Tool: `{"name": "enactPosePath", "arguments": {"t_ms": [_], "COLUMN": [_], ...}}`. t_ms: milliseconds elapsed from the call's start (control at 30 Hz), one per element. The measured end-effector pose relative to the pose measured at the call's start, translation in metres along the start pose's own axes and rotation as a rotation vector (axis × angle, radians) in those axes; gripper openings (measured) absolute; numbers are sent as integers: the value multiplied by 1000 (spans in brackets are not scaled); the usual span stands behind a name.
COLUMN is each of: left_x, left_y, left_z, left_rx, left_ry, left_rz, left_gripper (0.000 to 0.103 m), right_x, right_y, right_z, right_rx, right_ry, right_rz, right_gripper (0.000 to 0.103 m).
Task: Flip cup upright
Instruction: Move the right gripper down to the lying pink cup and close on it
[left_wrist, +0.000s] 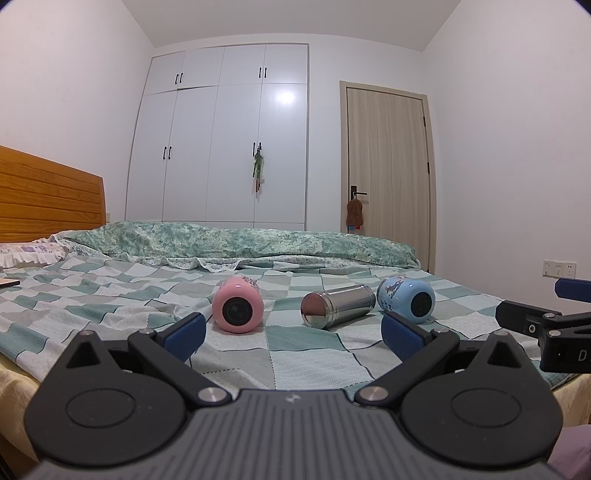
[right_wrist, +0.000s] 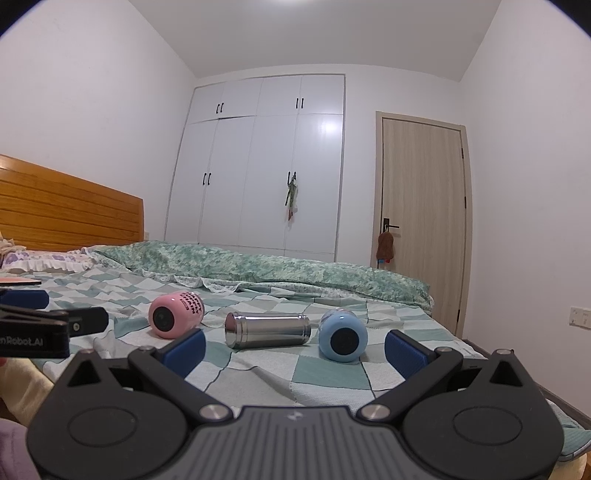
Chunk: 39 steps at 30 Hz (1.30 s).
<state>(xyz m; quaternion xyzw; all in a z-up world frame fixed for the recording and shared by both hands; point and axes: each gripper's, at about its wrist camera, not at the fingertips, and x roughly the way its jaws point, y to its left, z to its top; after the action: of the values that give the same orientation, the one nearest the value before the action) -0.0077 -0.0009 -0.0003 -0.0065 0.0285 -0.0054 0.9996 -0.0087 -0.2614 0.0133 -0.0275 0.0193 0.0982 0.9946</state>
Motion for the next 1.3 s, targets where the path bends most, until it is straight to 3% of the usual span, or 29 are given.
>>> {"name": "enactPosePath", "arguments": {"t_ms": [167,367,533,800,1000,1300], "left_x": [-1,16,44,100,150,223], "left_y": [6,30,55,109,146,190], "left_z": [5,26,43,63,69,62], "left_rx": [-26,-40,-36,-46,-52,10], "left_ry": [0,-13,-6,26,86,219], "left_rz": [-25,2,28,1,4,29], "left_gripper": [103,103,103,103,103,103], "right_x": [5,37,79,160,230,326], "right_y": [-1,7,28,72,112,154], "right_z": [6,28,53,90,112,114], "right_rx": [7,25,-2,8,1,-2], "right_ry": [42,96,121,196,303,480], "right_rz": [27,81,134,204,266,278], "right_gripper": [103,103,103,103,103,103]}}
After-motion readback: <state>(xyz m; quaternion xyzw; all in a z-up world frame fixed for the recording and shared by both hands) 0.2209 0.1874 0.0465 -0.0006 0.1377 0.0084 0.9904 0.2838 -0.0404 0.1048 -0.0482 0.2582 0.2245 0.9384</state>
